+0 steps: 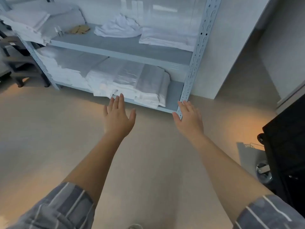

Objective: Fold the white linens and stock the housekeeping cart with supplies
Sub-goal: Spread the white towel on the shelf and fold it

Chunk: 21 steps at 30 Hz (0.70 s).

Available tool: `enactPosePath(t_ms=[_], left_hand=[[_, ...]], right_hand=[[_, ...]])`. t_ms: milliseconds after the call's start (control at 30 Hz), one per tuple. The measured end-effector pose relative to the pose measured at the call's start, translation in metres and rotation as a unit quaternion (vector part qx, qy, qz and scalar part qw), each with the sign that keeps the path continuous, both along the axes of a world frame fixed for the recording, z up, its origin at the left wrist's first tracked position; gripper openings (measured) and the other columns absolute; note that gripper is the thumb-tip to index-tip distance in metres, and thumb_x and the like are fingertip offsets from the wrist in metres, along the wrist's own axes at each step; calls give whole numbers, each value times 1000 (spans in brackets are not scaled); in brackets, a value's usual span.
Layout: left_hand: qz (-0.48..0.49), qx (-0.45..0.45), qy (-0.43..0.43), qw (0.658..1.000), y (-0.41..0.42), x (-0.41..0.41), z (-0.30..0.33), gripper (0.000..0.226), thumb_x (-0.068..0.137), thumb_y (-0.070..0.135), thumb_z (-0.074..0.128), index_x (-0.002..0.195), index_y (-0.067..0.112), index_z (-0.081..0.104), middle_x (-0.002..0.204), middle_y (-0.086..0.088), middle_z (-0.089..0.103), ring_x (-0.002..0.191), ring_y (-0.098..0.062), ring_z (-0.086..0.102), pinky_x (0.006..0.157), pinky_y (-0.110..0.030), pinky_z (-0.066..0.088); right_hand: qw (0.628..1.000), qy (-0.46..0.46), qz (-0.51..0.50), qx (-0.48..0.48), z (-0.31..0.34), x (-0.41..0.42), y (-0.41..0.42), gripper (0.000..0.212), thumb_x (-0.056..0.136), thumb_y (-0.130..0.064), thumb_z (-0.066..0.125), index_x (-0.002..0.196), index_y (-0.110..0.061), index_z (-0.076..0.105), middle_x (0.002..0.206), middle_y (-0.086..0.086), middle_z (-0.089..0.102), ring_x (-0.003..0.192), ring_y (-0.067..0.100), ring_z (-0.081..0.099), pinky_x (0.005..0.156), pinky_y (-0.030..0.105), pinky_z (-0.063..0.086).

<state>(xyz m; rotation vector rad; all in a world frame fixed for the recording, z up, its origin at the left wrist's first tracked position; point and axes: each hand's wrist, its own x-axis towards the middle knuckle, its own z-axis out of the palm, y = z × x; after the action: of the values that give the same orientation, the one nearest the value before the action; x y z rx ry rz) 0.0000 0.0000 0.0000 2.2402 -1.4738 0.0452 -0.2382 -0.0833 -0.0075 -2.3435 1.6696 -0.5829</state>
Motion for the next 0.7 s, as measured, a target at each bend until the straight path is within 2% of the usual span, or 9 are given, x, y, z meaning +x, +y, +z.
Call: enactPosePath(t_ms=[367, 700], left_hand=[[55, 48, -6, 997, -17, 14, -23, 71, 95, 50, 32, 153, 16, 9, 159, -3, 19, 147, -21, 7, 119, -45, 6], [64, 53, 6, 996, -133, 108, -48, 69, 96, 50, 31, 153, 17, 11, 158, -2, 20, 147, -20, 7, 119, -46, 6]], right_hand=[[998, 11, 60, 17, -25, 32, -37, 53, 99, -41, 41, 146, -17, 37, 154, 3, 33, 144, 18, 22, 118, 42, 14], [995, 13, 80, 60, -47, 136, -148, 52, 100, -41, 41, 147, -19, 37, 156, 2, 29, 145, 19, 19, 118, 44, 13]])
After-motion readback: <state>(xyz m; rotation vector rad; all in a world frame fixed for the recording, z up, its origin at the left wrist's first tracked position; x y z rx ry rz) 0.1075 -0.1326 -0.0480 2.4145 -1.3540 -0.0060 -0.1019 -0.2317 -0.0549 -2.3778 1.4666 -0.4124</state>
